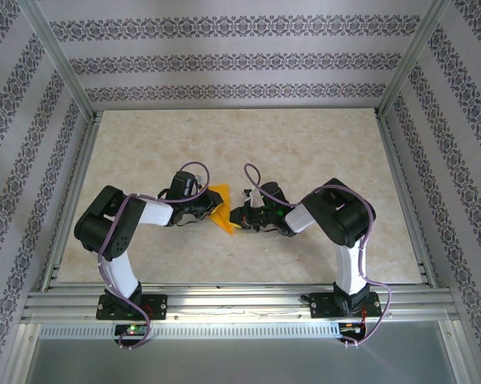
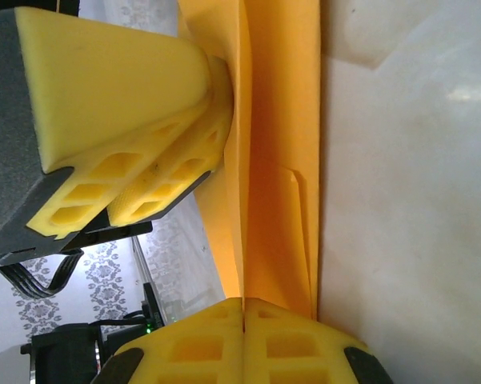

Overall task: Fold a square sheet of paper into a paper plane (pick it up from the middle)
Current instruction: Fourth fold the wing at the center of the table.

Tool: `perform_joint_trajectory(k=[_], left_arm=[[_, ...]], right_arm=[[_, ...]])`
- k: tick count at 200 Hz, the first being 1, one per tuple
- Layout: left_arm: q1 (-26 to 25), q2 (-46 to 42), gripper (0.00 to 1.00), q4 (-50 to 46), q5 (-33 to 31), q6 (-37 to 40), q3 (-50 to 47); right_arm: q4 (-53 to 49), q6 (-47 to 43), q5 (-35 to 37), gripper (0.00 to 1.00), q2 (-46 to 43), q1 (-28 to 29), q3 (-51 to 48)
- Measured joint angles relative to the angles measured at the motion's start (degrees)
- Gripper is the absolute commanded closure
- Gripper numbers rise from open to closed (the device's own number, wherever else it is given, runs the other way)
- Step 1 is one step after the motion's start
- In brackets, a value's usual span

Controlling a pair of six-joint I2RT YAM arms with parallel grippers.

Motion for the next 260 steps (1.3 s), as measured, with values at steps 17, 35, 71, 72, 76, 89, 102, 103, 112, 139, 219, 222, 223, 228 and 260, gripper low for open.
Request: perform_joint_trajectory(k=[17,35,71,72,76,89,102,103,112,139,219,222,223,228,260], left_arm=[[0.0,0.3,0.86,0.2,0.0,0.0,0.2],[0.0,0.6,0.85,0.3,0.0,0.0,0.3],[0.0,0.6,0.83,0.5,0.2,0.4,0.6],[0.0,0.6,0.82,0.5,0.2,0.4,0.6],[0.0,0.6,0.81,0.5,0.2,0.5,0.6],[0.0,0.5,0.78,0.5,0.1,0.9,0.6],[0.0,-0.5,0.78,0.4,-0.6,1.0,-0.1],[0.0,-0.6,0.78,0.4,-0.7,1.1,-0.1],[0.0,-2.2,0.79,0.0,-1.8,1.2,-1.1],[0.0,-6.7,0.82,-3.0,-4.4,2.1,-2.8],[0.0,-7.3,0.89,-10.2,-6.4,2.6,-4.0],[0.0,-7.3,0.89,-10.3,-6.4,2.6,-4.1],[0.0,-7.3,0.89,-10.4,-6.4,2.6,-4.2],[0.0,-7.3,0.90,-10.5,-6.4,2.6,-4.4],[-0.1,-7.9,0.90,-10.6,-6.6,2.5,-5.2]], right_arm=[[0.1,0.0,-0.1,1.00,0.1,-0.1,0.0],[0.1,0.0,-0.2,1.00,0.1,-0.1,0.0],[0.9,0.1,0.0,1.00,0.1,-0.1,-0.5],[1.0,0.1,0.0,1.00,0.1,-0.1,-0.5],[1.0,0.1,0.1,1.00,0.1,-0.1,-0.5],[1.3,0.2,0.2,1.00,0.1,-0.1,-0.6],[1.4,0.2,0.2,1.00,0.1,-0.2,-0.6],[1.4,0.2,0.2,1.00,0.1,-0.2,-0.6],[1.4,0.2,0.2,1.00,0.0,-0.2,-0.7],[1.4,0.2,0.2,1.00,-0.1,-0.4,-1.0],[1.4,0.2,0.2,1.00,-0.3,-0.5,-1.3],[1.4,0.2,0.2,1.00,-0.4,-0.5,-1.4],[1.4,0.2,0.2,1.00,-0.4,-0.5,-1.4],[1.4,0.2,0.3,1.00,-0.5,-0.5,-1.5],[1.4,0.0,0.4,1.00,-0.7,-0.5,-1.8]])
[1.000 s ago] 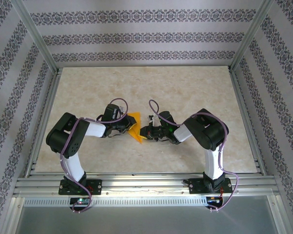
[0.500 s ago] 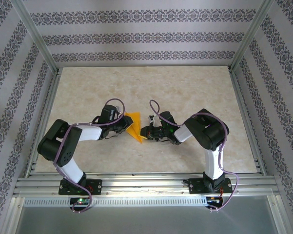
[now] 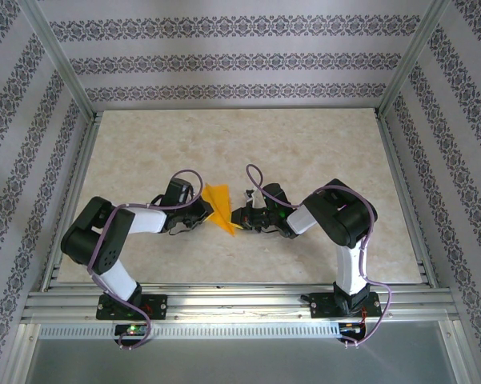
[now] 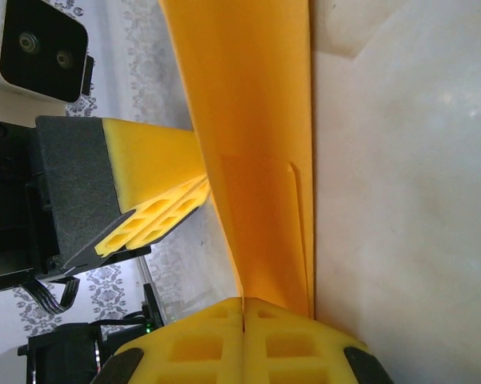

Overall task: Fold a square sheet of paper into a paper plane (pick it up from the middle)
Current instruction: Fourth fold the wing at the center of the table.

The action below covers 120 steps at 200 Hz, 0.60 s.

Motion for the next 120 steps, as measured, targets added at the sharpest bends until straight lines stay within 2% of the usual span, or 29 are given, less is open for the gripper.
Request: perform_joint_trajectory(k=[120], left_arm=[[-1.1,-3.2,0.85,-0.5,-0.6,1.0,-0.2]], right_arm=[[-0.2,-0.2,-0.3,1.00,0.0,0.0,0.1]])
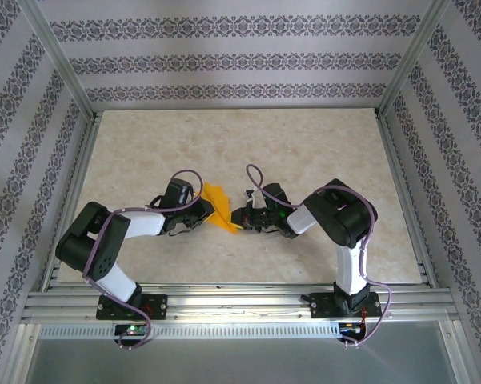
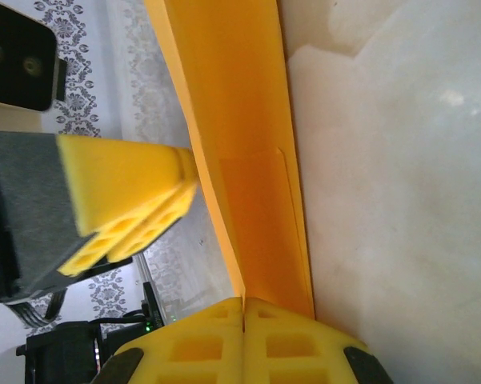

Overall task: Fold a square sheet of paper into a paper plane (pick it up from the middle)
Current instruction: Fourth fold the wing at the center of the table.

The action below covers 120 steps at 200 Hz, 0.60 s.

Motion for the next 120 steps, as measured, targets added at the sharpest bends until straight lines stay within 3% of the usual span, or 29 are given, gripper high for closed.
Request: perform_joint_trajectory(k=[120], left_arm=[[0.0,6.9,0.88,5.0,3.9,1.8,6.1]], right_arm=[[-1.2,0.0,-1.0,1.00,0.2,-0.3,0.7]])
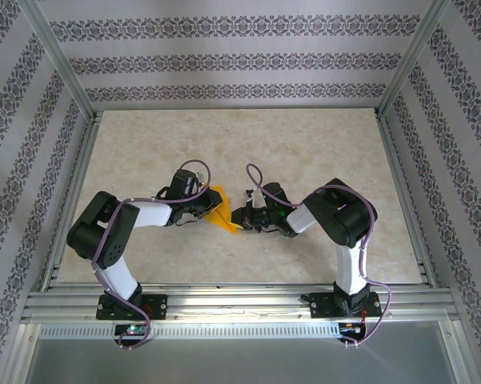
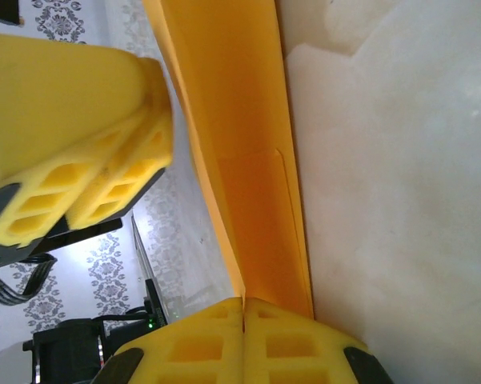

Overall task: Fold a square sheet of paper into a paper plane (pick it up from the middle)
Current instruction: Fourth fold the wing at the center of the table.

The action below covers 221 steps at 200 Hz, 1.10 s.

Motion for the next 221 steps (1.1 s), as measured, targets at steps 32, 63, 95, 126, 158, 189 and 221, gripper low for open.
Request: perform_joint_trajectory(k=[32,63,95,126,158,189,221], left_arm=[[0.0,1.6,0.89,0.5,-0.2,0.0,0.0],[0.0,1.9,0.90,0.5,-0.5,0.0,0.2],[0.0,2.4,0.91,0.5,-0.9,0.0,0.4],[0.0,2.6,0.91,0.5,-1.3,0.0,0.5],[0.0,2.6,0.91,0.5,-1.6,0.0,0.5],[0.0,3.0,0.91,0.2,-1.6,0.0,1.0],[0.0,3.5,0.91,-0.3,-1.6,0.0,1.8]], right_arm=[[-0.4,0.0,-0.2,1.00,0.0,-0.1,0.2],[-0.9,0.0,-0.6,1.00,0.1,-0.1,0.5],[-1.1,0.0,-1.1,1.00,0.3,-0.1,0.7],[-1.9,0.0,-1.5,1.00,0.3,-0.1,1.1],[-2.4,0.0,-1.6,1.00,0.3,-0.1,1.2],[-2.4,0.0,-1.6,1.00,0.3,-0.1,1.2],[-2.4,0.0,-1.6,1.00,0.3,-0.1,1.2]])
